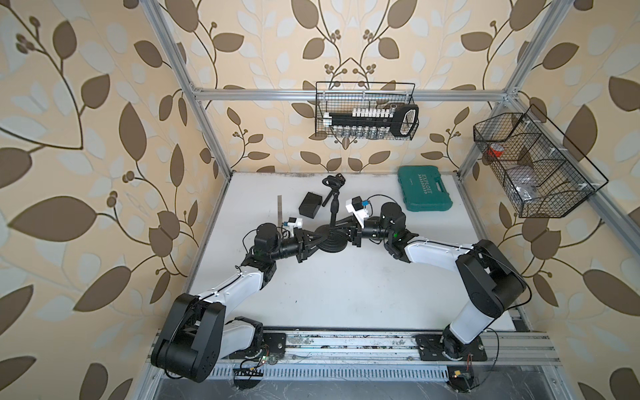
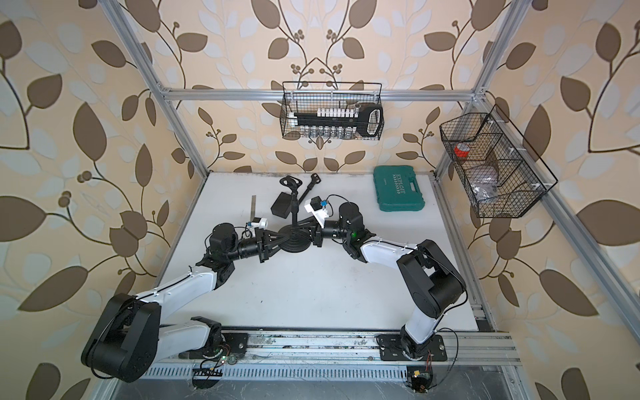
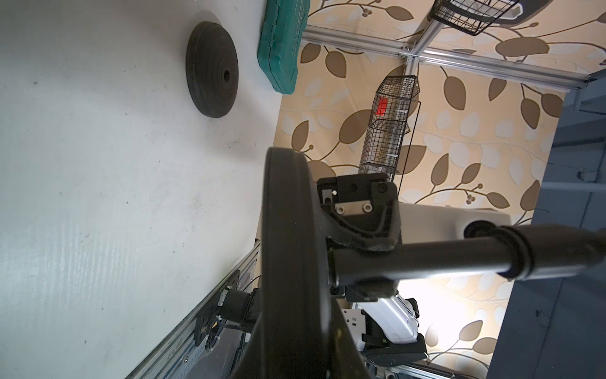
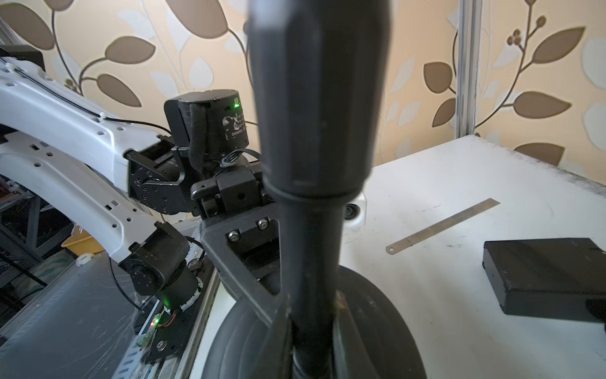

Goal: Assemble a microphone stand
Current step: Screw the microphone stand pole into the microphone stand base.

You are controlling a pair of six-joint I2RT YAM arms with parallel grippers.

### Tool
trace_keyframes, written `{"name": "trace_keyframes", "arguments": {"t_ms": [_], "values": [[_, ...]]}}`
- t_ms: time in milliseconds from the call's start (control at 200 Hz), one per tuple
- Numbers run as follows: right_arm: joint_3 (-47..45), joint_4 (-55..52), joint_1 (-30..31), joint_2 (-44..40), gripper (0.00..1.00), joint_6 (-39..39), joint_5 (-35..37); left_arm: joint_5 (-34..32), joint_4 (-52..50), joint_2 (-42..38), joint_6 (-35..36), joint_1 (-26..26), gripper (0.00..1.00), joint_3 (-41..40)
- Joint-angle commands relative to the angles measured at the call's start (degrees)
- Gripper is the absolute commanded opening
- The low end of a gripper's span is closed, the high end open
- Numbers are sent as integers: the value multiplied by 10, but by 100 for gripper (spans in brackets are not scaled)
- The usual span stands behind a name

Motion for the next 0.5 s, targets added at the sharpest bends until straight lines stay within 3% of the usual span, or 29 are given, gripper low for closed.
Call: {"name": "trace_keyframes", "arguments": {"t_ms": [0, 155, 320, 495], "values": [[-46, 48, 8, -17, 0, 21, 87, 9, 51, -14, 11, 0, 0, 23], [-104, 13, 76, -68, 0, 17, 322, -6, 74, -17, 0, 0, 0, 15], [-105, -89, 196, -93, 0, 25, 589, -14, 103, -17, -14, 0, 0, 7], [-86, -138, 250, -76, 0, 63, 721, -20, 116, -23, -20, 1, 0, 6]]}}
